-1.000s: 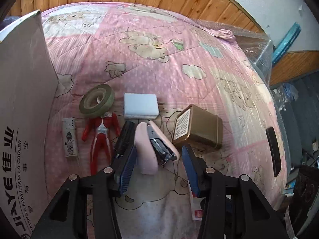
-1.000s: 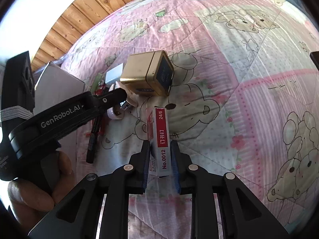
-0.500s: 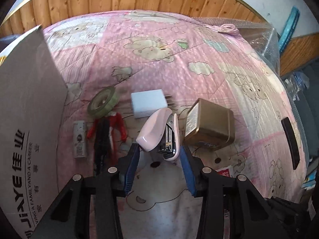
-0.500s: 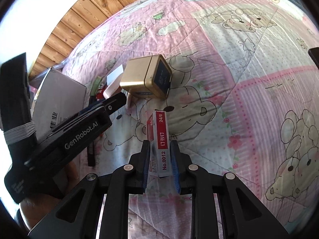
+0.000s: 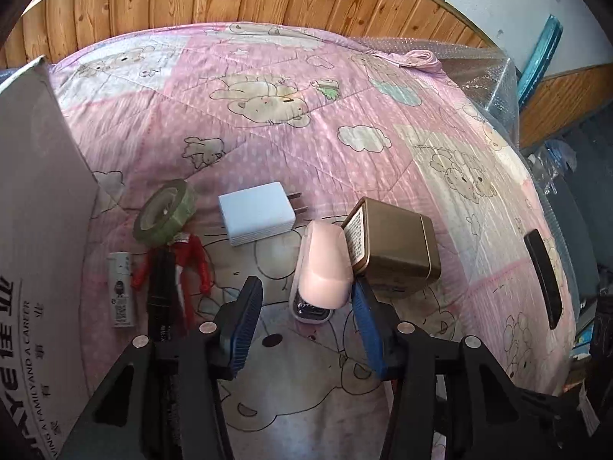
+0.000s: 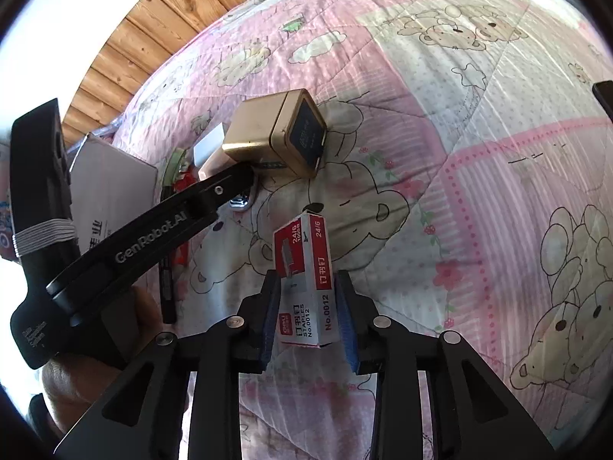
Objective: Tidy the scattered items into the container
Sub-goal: 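Grasp the pink stapler with the left tool while the right tool holds the staple box, then carry the pink stapler and red staple box over to the box with both tools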
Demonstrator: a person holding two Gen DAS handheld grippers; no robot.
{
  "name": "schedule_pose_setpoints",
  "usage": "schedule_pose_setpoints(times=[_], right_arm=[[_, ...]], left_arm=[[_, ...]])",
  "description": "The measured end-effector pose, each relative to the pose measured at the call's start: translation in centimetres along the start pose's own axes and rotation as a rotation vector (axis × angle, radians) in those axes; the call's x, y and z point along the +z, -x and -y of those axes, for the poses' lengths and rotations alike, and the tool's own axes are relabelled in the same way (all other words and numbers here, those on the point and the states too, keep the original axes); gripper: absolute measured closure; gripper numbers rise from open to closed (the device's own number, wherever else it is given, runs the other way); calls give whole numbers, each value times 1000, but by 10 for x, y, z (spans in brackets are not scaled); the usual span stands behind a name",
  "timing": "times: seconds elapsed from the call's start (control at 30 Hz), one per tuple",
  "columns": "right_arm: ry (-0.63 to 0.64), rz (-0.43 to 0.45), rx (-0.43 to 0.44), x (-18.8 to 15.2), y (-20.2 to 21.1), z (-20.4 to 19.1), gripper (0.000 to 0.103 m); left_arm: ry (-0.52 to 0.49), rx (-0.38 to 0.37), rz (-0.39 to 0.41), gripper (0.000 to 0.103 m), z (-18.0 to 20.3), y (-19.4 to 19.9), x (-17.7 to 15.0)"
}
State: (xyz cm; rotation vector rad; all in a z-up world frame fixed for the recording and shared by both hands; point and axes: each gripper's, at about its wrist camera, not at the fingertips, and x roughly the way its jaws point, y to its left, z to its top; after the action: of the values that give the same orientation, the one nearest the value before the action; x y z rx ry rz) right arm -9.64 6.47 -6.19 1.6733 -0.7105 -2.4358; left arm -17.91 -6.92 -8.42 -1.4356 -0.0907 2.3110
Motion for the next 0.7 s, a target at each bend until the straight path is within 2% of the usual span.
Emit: schedule_pose_setpoints(times=[0.07,0.13,0.17,0.27,0.37,0.43,0.47,0.7], right_arm=[[0,6,6,2,-2,0,70],[-6,7,22,3,-3,2,70],[-3,12,27,4,-3,2,73],[26,35,37,6,-1,-5,74],[41,37,29,9,-9,-9,71],[38,6,34,10,-18,-8,78],[30,-1,43,9,-19,-7,87],[37,46,29,5,1,-6,88]], left_arm=[[-11,18,-15,53,4,-10,2],[-23,24,-20,65,6,-15,4],[-40,32,-16,75,8,-15,4],[-53,28,-23,75,10,-16,6],[-54,30,-19,69,10,-20,9],[-68,34,-16,71,12,-21,10],[-80,45,-14,76,14,-21,10],[-78,44,-20,76,16,0,2]])
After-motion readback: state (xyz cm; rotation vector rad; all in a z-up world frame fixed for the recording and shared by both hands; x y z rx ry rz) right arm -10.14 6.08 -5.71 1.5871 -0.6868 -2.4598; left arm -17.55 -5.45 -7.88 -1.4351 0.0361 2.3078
